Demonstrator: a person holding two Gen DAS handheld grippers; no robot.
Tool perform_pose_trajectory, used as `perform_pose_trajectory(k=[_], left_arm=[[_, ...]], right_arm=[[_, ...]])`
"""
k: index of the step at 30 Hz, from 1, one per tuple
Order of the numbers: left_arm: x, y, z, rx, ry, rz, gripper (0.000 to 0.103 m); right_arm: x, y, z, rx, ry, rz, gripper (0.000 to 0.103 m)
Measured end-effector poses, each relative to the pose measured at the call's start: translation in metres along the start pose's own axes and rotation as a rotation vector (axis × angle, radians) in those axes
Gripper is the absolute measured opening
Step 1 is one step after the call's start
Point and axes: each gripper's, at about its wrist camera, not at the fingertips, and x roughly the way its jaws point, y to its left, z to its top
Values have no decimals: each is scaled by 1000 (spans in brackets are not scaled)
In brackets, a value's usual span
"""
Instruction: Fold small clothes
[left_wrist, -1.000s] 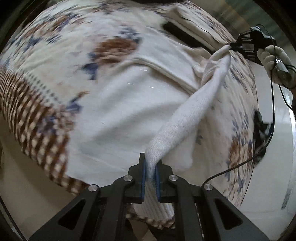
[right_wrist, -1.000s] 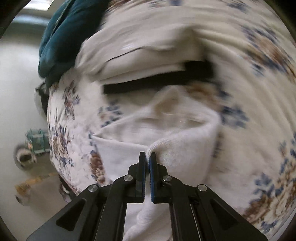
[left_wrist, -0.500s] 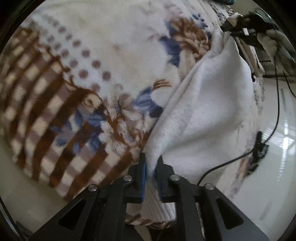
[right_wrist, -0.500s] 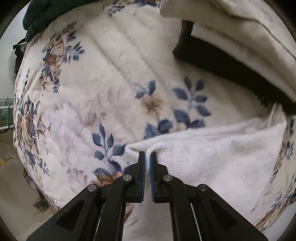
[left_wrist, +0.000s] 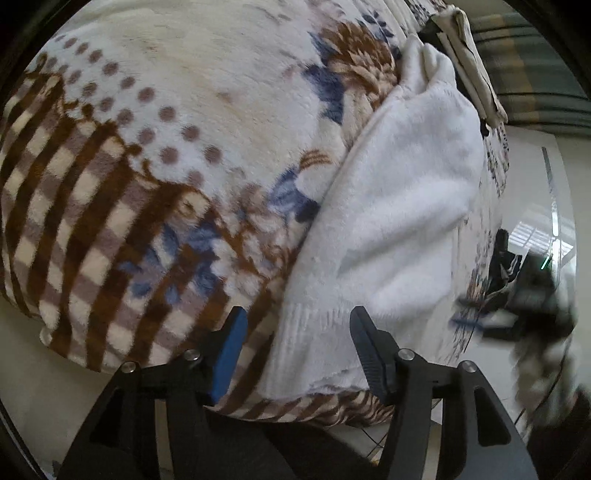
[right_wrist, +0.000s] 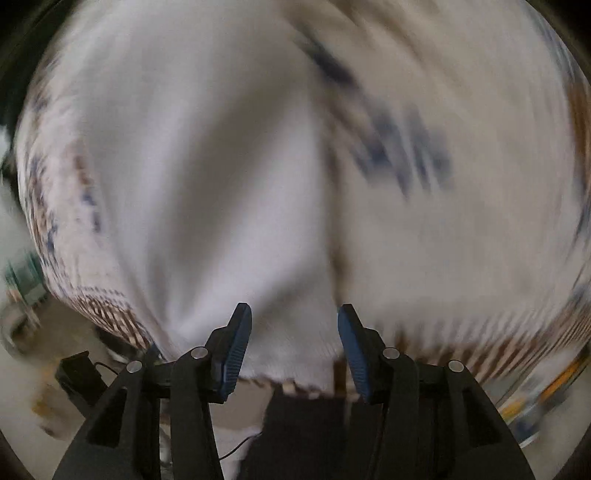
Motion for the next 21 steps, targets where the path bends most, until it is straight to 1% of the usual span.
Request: perform_pose_trajectory(k=[2,3,4,5,6,9,12,13,14,15,17,18,19,21], left_arm=[[7,-6,0,8,5,17,55],[10,-8,0,17,7,32,55],[11,-9,0,23,8,42,55],[12,-11,-1,28,10,52,55],[15,-14,-3,35,15,66,55],[20,-20,-4,65,31,108,55],[18,-26,-6,101,32,136,55],[18,-26,-6,108,34,142,55],[19,-28,-5,117,37,148,55],[19,-30,-4,125,38,151,55],[20,-34,-4,130,32,155,55],[19,-35,-4,132,27,155,55],[22,-40,-3,132,23,157,55],[25,-40,-3,127,20,163,55]], right_arm=[[16,-25,-13,61,-7,73,51],[23,-35,-19,83,-21,135,47],[30,-41,-24,95,-31,183,21],[35,-47,-28,108,-43,213,3],[39,-52,-34,122,-58,216,0],[46,-71,-59,166,-106,197,0],[54,-91,-90,183,-105,152,0],[58,-98,-101,193,-97,150,0],[61,-107,-110,206,-85,177,0],[63,-115,-120,218,-67,256,0],[66,-131,-128,287,-38,425,1],[66,-140,-129,333,-38,500,8],[66,-149,-129,363,-45,556,27],[68,-157,-119,410,-58,651,47]])
